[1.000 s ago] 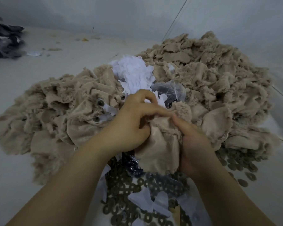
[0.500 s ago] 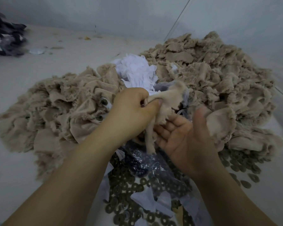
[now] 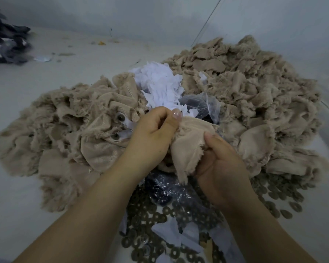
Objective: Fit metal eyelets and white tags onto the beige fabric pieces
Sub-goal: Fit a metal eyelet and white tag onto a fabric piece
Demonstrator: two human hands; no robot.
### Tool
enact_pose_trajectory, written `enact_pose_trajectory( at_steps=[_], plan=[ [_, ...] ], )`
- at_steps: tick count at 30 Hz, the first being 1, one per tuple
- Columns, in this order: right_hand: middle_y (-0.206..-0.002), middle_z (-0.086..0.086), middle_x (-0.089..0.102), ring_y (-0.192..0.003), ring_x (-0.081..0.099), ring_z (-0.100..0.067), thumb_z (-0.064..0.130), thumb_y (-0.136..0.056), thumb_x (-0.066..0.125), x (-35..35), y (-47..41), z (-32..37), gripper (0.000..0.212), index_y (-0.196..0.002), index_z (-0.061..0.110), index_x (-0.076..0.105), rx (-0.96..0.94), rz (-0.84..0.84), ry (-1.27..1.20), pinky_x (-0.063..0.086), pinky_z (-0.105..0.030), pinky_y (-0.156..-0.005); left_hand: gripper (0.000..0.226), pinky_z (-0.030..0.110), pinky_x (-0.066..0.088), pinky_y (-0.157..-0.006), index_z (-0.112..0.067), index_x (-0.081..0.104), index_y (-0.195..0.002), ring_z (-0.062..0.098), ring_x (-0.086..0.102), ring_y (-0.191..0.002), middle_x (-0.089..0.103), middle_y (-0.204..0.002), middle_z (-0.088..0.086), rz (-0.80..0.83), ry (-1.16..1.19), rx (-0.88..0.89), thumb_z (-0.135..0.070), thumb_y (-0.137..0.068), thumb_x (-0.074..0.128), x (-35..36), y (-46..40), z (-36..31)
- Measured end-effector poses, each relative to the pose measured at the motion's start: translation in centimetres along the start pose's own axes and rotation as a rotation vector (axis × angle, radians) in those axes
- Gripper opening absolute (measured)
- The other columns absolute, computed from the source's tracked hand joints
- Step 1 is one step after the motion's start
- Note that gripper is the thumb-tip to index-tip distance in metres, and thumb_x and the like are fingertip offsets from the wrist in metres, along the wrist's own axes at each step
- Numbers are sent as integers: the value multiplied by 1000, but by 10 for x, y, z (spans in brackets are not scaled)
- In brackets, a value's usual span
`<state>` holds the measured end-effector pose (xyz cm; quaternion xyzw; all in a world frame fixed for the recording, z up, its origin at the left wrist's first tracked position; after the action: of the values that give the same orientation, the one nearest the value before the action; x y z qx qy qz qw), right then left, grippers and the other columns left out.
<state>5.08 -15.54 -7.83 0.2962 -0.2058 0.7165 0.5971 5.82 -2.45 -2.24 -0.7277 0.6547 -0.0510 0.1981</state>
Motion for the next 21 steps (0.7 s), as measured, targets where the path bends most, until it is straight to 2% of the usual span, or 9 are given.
enact_pose_trajectory(
  at_steps=[3, 6, 9, 12, 15, 18, 21],
  plan=[
    [-127, -27, 63, -119, 62, -37, 28, -89, 54, 0, 1, 3, 52, -131, -3, 56, -11, 0, 6, 53, -46, -99, 26, 20, 40, -49, -11, 59, -72, 9, 46, -54, 52, -60, -2, 58, 58, 4, -26, -92, 65, 4, 5, 8],
    [-127, -28, 62, -120, 60, -39, 28, -93, 59, 7, 2, -4, 49, -131, -3, 56, 6, 48, 102, 51, -50, -99, 29, 18, 41, -45, -22, 59, -68, 3, 48, -48, 53, -54, -14, 75, 18, 22, -18, -97, 60, 6, 6, 12],
    [-121, -22, 68, -115, 66, -34, 22, -88, 63, 4, 1, -8, 45, -127, 0, 60, 5, 20, 103, 56, -41, -92, 25, 23, 44, -52, -22, 59, -69, 4, 50, -55, 55, -59, -12, 37, -12, 32, -25, -93, 58, 8, 7, 13],
    [-124, -21, 67, -117, 64, -34, 24, -89, 62, -2, -1, -9, 48, -129, -1, 59, 13, -1, 88, 48, -52, -103, 21, 31, 45, -58, -11, 58, -76, 9, 51, -62, 56, -67, -2, -85, -12, 74, -24, -94, 61, 2, 9, 11],
    [-118, -25, 68, -114, 65, -37, 29, -88, 66, -11, -1, -8, 48, -122, -4, 64, -10, -52, 160, 48, -54, -103, 31, 28, 44, -57, -12, 56, -79, 10, 48, -64, 53, -70, 4, -21, -42, 187, -39, -82, 70, 8, 16, 1],
    [-109, -26, 71, -105, 69, -38, 32, -81, 70, -11, 1, -9, 48, -112, -5, 68, -21, -71, 161, 56, -49, -93, 26, 20, 42, -58, -8, 57, -81, 2, 47, -66, 53, -71, -1, 47, -127, 232, -28, -80, 74, 14, 21, -3],
    [-112, -21, 72, -106, 70, -33, 27, -86, 66, -8, 1, -6, 39, -113, -1, 69, -44, -48, 136, 58, -40, -89, 20, 30, 47, -57, -3, 64, -77, 13, 54, -62, 60, -67, 3, 22, -94, 198, -21, -87, 62, 11, 19, 1]
  ],
)
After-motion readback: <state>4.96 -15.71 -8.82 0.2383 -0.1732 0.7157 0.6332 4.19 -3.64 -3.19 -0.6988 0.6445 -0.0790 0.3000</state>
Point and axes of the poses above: each hand's wrist, its own y-axis away from the middle knuckle, its own x-axis out of the palm, z = x × y, the point moved 8 cm from there along -y, towards the middle knuckle
